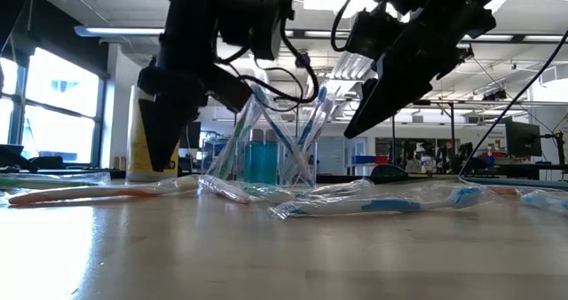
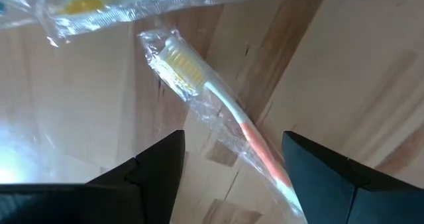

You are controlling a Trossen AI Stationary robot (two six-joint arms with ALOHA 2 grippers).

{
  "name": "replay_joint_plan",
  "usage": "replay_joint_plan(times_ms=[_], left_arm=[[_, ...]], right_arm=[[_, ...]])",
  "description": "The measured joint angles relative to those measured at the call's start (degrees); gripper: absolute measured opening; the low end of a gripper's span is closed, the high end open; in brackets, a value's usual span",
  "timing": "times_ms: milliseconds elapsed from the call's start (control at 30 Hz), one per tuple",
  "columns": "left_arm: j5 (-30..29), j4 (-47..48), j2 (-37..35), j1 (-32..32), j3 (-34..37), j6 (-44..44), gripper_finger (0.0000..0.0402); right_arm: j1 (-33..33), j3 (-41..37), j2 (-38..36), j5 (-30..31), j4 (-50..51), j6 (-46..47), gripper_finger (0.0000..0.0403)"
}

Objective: Pick & Place toothbrushing station
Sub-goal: Put the orange toothbrush into the transparent organizer

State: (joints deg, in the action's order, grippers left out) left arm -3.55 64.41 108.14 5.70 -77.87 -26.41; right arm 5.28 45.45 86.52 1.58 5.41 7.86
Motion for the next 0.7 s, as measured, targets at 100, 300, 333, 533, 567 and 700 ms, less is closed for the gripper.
replay_joint_plan(times_ms=[100,300,333,533,567,700], left_arm=[[0.2,-2.3,0.0,0.0,2.9,-0.7,0.0246],[5.4,-11.1,-0.3,-0.1,8.3,-1.0,0.0246],[6.1,-11.6,-0.3,-0.1,8.6,-1.0,0.0246],[6.8,-12.4,-0.4,-0.1,9.5,-2.4,0.0239],[6.9,-12.3,-0.3,-0.1,9.5,-2.9,0.023],[7.3,-11.9,-0.3,0.0,9.5,-3.3,0.0159]], right_arm=[[0.0,0.0,0.0,0.0,0.0,-0.1,0.0285],[0.0,0.0,0.0,0.0,0.0,-0.1,0.0285],[0.0,0.0,0.0,0.0,0.0,-0.1,0.0285],[0.0,0.0,0.0,-0.2,0.0,0.0,0.0285],[0.0,0.0,0.0,-0.2,0.0,0.0,0.0285],[0.0,0.0,0.0,-0.2,-0.1,0.0,0.0285]])
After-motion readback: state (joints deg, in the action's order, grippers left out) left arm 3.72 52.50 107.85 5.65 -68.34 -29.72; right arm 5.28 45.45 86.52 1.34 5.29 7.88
